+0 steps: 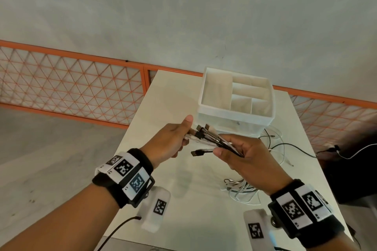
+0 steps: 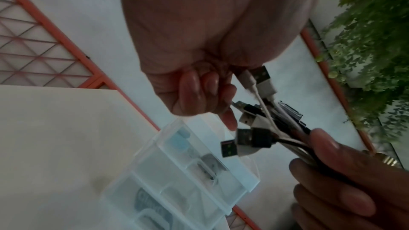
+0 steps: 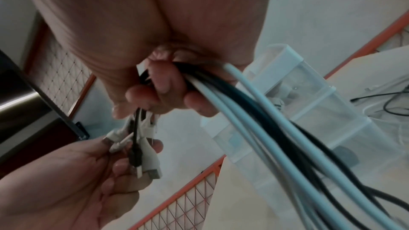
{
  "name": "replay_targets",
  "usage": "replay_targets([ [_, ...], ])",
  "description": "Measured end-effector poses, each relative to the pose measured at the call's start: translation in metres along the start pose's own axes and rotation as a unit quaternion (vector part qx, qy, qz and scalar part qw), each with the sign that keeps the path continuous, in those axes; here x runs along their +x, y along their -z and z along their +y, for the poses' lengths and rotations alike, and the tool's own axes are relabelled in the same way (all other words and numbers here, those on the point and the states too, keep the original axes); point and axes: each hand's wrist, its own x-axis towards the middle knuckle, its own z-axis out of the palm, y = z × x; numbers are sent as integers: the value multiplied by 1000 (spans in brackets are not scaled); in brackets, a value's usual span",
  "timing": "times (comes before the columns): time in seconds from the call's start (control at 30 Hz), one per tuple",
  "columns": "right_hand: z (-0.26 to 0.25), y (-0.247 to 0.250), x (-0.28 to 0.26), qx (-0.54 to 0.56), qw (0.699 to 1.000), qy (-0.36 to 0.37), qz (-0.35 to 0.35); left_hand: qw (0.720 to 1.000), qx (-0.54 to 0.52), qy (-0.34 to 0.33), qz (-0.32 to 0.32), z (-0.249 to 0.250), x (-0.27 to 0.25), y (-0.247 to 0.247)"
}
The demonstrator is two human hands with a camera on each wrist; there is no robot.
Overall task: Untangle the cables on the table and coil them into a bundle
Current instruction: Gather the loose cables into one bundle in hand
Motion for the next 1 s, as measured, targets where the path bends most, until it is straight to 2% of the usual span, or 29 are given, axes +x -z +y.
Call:
replay_targets([
  [0.07, -3, 0, 3, -17, 1000, 5, 3, 999, 36, -8, 2, 4, -2, -2],
  [0.17, -8, -5, 4, 14, 1000, 21, -15, 999, 49, -9, -14, 4, -2, -6],
  [0.23, -8, -8, 3, 46, 998, 33, -29, 1000, -6, 0, 17, 3, 1, -5],
  [0.3, -7, -9, 3, 80, 995, 40, -42, 992, -119, 22, 44, 2, 4, -3],
  [0.37, -6, -10, 1, 107, 992, 42, -58, 977, -206, 46, 27, 2, 4, 0],
  [0.47, -5, -8, 0, 107, 992, 37, -60, 965, -255, 54, -14, 0, 2, 3],
  [0.63, -9, -4, -2, 66, 993, 21, -97, 986, -157, -11, -57, 1, 2, 8],
  [0.7, -9, -5, 0, 46, 992, 11, -114, 990, -135, -30, -33, 6, 4, 9],
  [0.8, -11, -7, 1, 27, 992, 1, -120, 986, -162, -25, 19, 11, 9, 10],
  [0.93, -13, -8, 3, 33, 993, -1, -115, 994, -100, -26, -46, 17, 6, 4],
  [1.0, -13, -4, 3, 31, 994, 4, -106, 997, -49, -32, -43, 23, 7, -2],
])
